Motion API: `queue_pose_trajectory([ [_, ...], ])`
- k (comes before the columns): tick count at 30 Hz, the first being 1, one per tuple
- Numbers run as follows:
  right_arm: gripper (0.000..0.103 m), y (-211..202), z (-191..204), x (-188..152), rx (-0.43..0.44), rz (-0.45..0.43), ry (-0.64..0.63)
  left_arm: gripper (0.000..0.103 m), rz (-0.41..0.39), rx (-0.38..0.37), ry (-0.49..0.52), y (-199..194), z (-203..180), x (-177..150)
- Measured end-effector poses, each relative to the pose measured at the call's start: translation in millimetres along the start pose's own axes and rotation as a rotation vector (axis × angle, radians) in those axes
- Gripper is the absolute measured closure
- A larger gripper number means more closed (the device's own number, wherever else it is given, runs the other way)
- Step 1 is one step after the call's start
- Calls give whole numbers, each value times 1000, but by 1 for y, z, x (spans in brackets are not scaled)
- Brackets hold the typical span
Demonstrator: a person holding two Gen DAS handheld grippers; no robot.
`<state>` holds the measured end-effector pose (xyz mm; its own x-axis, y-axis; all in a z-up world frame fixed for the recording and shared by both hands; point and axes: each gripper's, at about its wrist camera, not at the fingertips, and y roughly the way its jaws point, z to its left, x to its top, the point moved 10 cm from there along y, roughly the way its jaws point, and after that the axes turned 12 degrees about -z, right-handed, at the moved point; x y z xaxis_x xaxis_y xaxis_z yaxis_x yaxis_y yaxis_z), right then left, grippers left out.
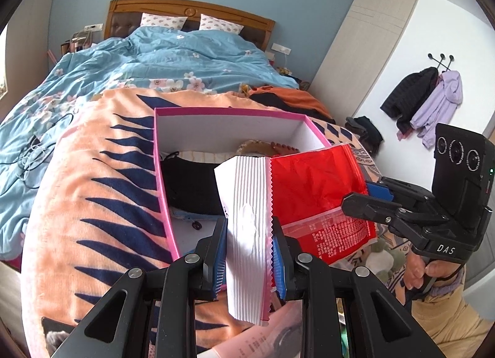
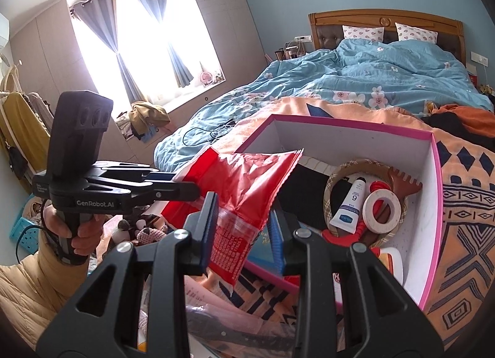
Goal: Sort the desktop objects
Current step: 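Carry the red packet with the left tool over the pink box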
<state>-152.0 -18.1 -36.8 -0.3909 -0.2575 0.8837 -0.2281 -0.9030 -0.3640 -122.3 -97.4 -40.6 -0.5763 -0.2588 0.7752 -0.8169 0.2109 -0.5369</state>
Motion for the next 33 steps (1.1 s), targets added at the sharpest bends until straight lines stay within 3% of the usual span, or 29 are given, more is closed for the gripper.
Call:
queue_pose_trajectory([
  [33,78,44,-32,30,-35,31,-8,81,10,77,-54,54,36,33],
])
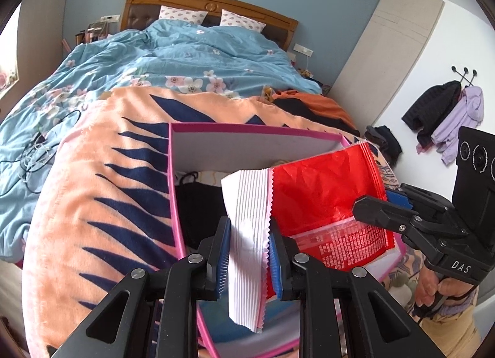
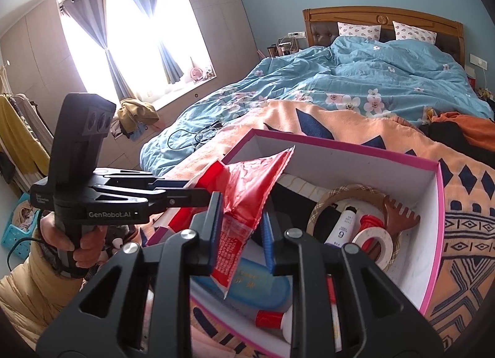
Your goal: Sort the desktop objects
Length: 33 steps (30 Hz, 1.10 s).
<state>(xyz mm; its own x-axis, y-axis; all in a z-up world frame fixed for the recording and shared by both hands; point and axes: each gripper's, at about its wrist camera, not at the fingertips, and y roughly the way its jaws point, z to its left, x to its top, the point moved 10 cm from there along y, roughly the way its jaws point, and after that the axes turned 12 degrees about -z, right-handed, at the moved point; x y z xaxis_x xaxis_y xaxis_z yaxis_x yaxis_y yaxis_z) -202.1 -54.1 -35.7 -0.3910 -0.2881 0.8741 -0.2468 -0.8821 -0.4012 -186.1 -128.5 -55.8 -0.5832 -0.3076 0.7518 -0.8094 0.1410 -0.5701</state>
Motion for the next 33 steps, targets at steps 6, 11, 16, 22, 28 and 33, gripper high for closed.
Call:
queue_pose_trajectory([
  [6,82,13,-3,7,-1,15,3,81,22,19,-6,16,8,2],
  [11,82,29,-6,10,-10,31,-1,85,35,31,-20,29,13,6],
  [16,82,46,-15,7,-3,58,35,85,39,60,-24,39,20,10],
  [22,85,68,-28,4,15,105,126,85,38,94,-43,47,33,14],
  [28,85,92,-50,-5,-34,176,187,88,39,110,-49,52,39,16],
  [33,85,103,-70,-13,-74,232,257,87,29,135,-13,53,36,14],
])
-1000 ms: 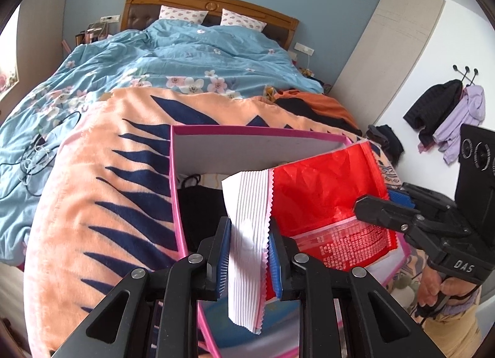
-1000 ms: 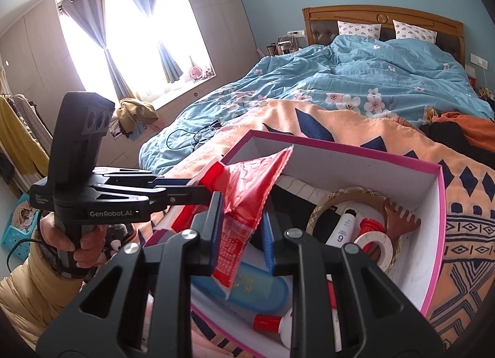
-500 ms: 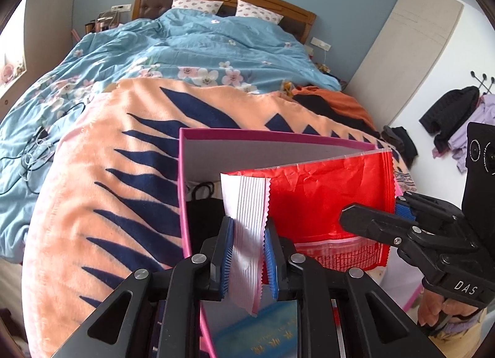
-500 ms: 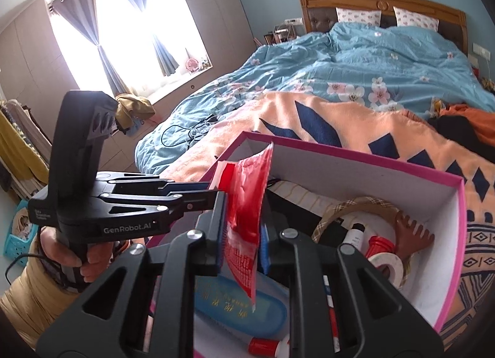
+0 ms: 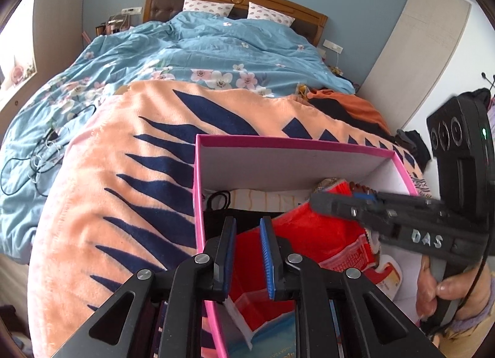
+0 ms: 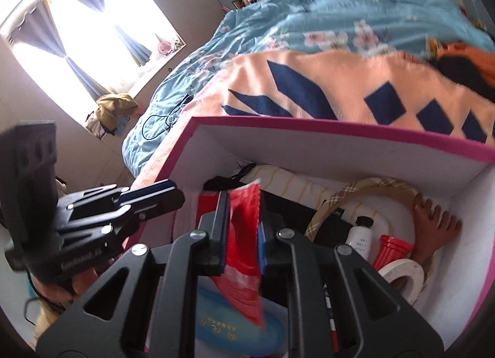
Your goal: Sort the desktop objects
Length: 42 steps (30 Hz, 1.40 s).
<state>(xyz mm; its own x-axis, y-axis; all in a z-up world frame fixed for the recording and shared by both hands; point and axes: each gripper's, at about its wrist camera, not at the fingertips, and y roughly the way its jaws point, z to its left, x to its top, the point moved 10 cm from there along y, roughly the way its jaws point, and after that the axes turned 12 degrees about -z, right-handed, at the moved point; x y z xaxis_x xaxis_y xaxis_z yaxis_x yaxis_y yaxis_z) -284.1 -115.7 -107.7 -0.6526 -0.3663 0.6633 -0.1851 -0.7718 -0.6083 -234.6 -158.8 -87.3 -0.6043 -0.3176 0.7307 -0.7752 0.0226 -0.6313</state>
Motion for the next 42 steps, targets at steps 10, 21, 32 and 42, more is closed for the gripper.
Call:
queue_pose_trajectory([
  [10,76,7,-19,-14,-47,80,2,86,27,15,174,-5,-20,-26],
  [21,92,-1,-2,-20,18,100,-75,86,-1,25,142,-9,-13,-20],
  [32,95,11,-54,22,-62,-50,159,75,18,29,324,-17,-34,-40],
  [42,66,-10,-59,24,-95,-46,121,72,40,69,357,-11,-37,-42],
])
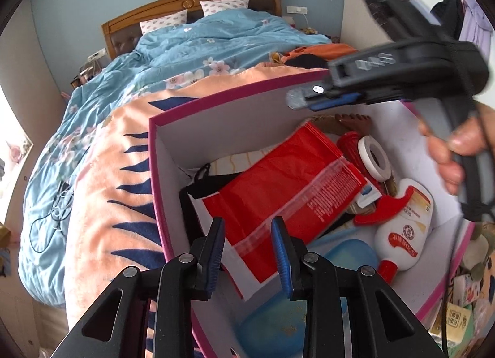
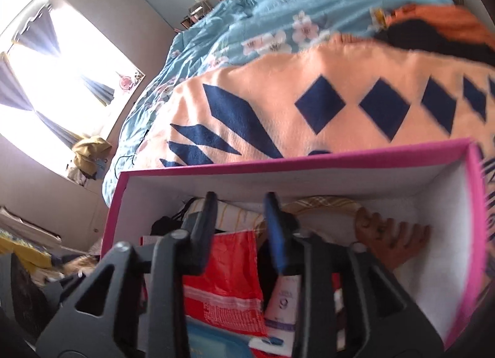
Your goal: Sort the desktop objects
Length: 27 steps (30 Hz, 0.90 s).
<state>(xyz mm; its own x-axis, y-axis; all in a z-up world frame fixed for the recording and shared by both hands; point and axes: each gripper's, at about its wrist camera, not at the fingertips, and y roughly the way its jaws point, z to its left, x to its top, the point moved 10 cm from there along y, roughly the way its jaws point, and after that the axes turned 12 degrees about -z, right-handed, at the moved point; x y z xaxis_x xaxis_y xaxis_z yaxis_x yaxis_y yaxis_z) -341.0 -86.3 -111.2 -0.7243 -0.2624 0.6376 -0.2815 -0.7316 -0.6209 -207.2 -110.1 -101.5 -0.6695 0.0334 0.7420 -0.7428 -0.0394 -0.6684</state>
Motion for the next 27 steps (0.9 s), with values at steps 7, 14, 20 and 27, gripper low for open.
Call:
queue_pose_trajectory([
  [7,65,-27,49,-39,0,108,-386,72,-22,-7,-48,-9,9,1],
  [14,65,-28,79,-112,101,313,-542,71,-46,-24,-82,-25,15,0],
  [20,65,-4,69,-139,82,475,-475,69,-64,-51,-129,-31,22,1],
  [27,64,23,71,-114,79,400,-379,62,-100,-69,-146,-40,24,5],
])
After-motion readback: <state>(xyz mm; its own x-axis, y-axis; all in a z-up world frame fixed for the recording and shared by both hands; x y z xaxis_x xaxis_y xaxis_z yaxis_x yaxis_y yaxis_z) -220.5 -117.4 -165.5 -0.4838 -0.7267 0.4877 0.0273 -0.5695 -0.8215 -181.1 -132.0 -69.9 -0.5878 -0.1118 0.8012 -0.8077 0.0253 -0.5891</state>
